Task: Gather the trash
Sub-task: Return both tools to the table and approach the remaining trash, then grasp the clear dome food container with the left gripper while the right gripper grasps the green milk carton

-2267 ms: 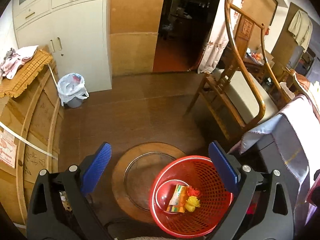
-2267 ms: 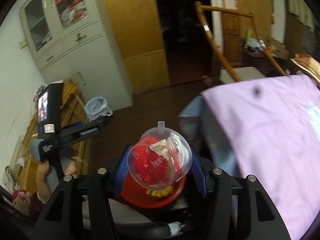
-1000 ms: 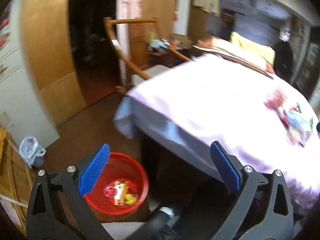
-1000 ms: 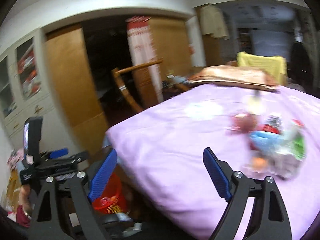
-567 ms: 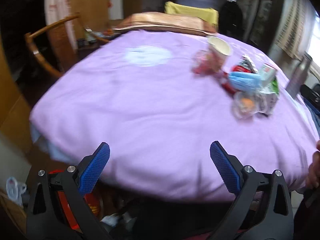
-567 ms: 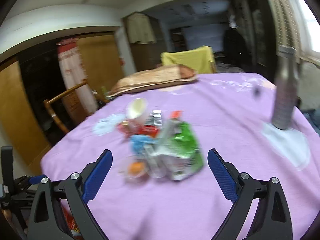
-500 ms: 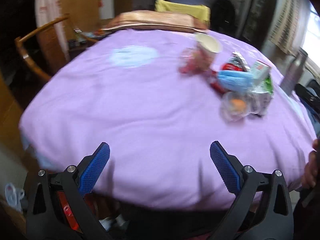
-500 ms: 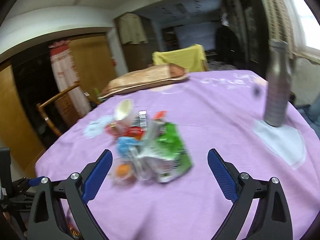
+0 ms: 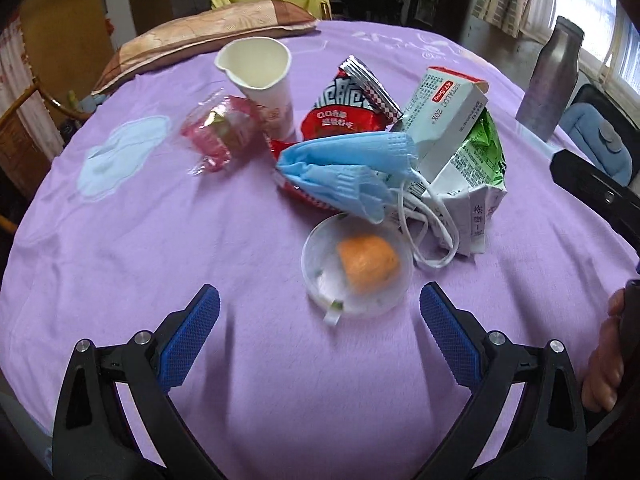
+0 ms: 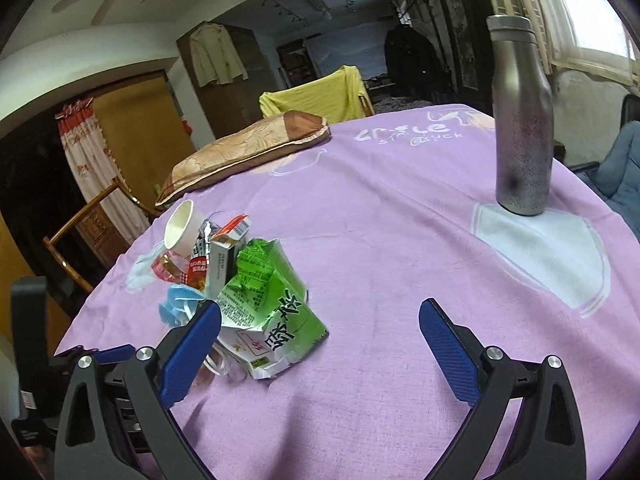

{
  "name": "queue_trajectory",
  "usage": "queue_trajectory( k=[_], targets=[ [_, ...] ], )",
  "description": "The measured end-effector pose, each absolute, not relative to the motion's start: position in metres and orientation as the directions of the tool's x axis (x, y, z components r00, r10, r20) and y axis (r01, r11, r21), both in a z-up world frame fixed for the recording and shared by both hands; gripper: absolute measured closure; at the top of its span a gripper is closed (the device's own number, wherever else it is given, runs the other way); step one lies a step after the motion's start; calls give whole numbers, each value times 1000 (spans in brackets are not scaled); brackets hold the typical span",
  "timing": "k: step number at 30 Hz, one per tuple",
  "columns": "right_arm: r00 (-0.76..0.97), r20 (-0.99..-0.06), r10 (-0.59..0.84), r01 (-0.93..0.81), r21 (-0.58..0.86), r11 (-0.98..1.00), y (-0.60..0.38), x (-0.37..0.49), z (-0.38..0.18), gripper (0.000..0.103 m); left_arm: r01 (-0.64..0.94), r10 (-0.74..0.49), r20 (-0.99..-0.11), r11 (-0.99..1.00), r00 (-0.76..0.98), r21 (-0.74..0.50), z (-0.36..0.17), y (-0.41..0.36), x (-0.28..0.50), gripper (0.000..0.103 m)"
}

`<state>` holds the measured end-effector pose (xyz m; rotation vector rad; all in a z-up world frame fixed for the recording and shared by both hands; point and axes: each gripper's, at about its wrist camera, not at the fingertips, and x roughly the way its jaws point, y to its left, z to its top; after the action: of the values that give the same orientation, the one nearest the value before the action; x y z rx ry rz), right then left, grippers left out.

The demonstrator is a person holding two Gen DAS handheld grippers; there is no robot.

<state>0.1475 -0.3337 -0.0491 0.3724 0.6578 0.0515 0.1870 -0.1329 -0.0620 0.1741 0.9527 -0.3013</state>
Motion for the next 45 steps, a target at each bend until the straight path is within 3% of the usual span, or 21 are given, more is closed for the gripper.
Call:
queue_trajectory(
  k=[7, 15, 20, 24, 27, 38, 45],
  targets=[
    [813, -552, 184, 10, 329, 944, -328, 140, -44, 5, 279, -127, -852, 960, 508, 23, -68, -126, 211, 7],
    [814, -538, 218, -14, 358, 934, -331, 139, -42, 5, 55, 100, -804, 985, 586, 162, -54, -35, 182, 7],
    [807, -541, 238, -21, 376, 926, -333, 141, -44, 5, 106, -19, -783, 993, 622, 60, -43, -37, 178, 7],
    [803, -547, 237, -4, 392, 920, -336, 143, -45, 5, 206, -78, -778, 976, 623, 67, -47, -69, 184, 7],
    [796, -553, 245, -4, 401, 916, -337, 145, -47, 5, 196, -22, -774, 972, 633, 133, -56, -81, 194, 7],
    [778, -553, 298, 1, 476, 879, -348, 150, -53, 5, -22, 107, -772, 993, 627, 119, -48, -4, 196, 7],
    [781, -553, 289, 2, 466, 885, -346, 150, -53, 5, 12, 85, -744, 992, 663, 124, -39, -11, 195, 7]
  ],
)
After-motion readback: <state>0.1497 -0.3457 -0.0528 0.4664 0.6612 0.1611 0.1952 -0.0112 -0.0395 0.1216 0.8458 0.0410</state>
